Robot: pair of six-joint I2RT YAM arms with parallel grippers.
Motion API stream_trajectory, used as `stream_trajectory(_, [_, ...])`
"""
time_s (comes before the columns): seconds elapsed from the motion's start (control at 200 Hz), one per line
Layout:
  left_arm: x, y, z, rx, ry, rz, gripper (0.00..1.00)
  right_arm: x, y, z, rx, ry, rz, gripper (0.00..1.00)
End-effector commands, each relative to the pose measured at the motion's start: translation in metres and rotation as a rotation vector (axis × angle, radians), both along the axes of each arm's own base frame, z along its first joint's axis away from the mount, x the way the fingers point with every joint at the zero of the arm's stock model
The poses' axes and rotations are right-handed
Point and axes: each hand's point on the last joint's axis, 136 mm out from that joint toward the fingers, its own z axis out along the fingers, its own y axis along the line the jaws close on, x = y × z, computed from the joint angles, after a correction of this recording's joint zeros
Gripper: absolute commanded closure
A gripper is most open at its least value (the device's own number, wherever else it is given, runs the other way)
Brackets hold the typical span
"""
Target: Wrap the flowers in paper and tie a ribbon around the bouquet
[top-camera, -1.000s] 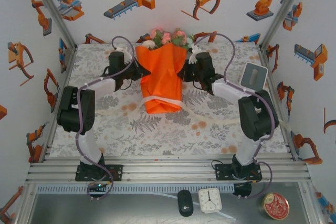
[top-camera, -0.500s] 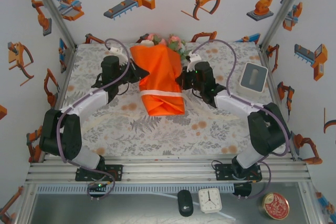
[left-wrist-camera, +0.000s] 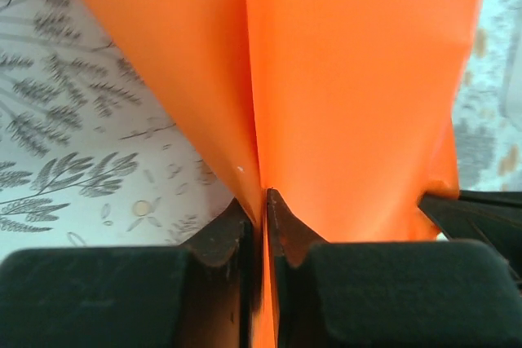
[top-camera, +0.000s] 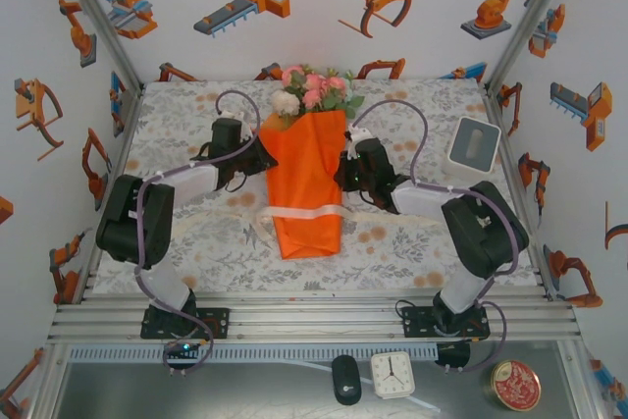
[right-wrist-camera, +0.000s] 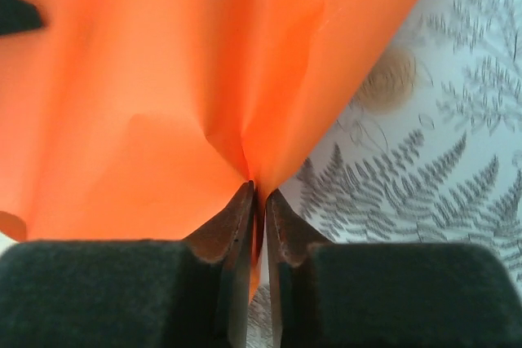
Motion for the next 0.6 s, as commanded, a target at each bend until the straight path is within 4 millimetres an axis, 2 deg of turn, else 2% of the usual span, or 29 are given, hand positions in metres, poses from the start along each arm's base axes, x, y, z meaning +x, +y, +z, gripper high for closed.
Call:
stream_trajectory(0.0, [0.013,0.004,0.022,0.014,-0.087,0.018,0.77,0.002,-0.004,0.006,-0.013,-0.028,-0.019,0.75])
stream_trajectory(0.09, [0.012,0.007,0.031,0.037,-0.104,0.018,0.65,-0.001,-0.008,0.020,-0.022,-0.045,-0.018,0.61])
stream_trajectory(0.205, [0.005,0.020,0.050,0.084,-0.128,0.040,0.59,-0.012,-0.022,0.038,-0.080,-0.060,-0.019,0.50])
stream_trajectory(0.315, [-0.013,0.048,0.071,0.164,-0.103,0.120,0.54,-0.028,-0.042,0.043,-0.176,-0.033,-0.020,0.43])
stream_trajectory(0.375, [-0.029,0.069,0.075,0.231,-0.070,0.180,0.53,-0.037,-0.058,0.040,-0.227,-0.003,-0.050,0.40])
stream_trajectory(0.461, [-0.054,0.115,0.066,0.327,0.048,0.345,0.51,-0.047,-0.085,0.034,-0.233,0.074,-0.146,0.39])
stream_trajectory(0.516, [-0.070,0.143,0.053,0.346,0.147,0.445,0.47,-0.054,-0.098,0.027,-0.192,0.142,-0.215,0.39])
stream_trajectory(0.596, [-0.083,0.162,0.031,0.297,0.255,0.496,0.44,-0.062,-0.107,0.016,-0.155,0.227,-0.284,0.39])
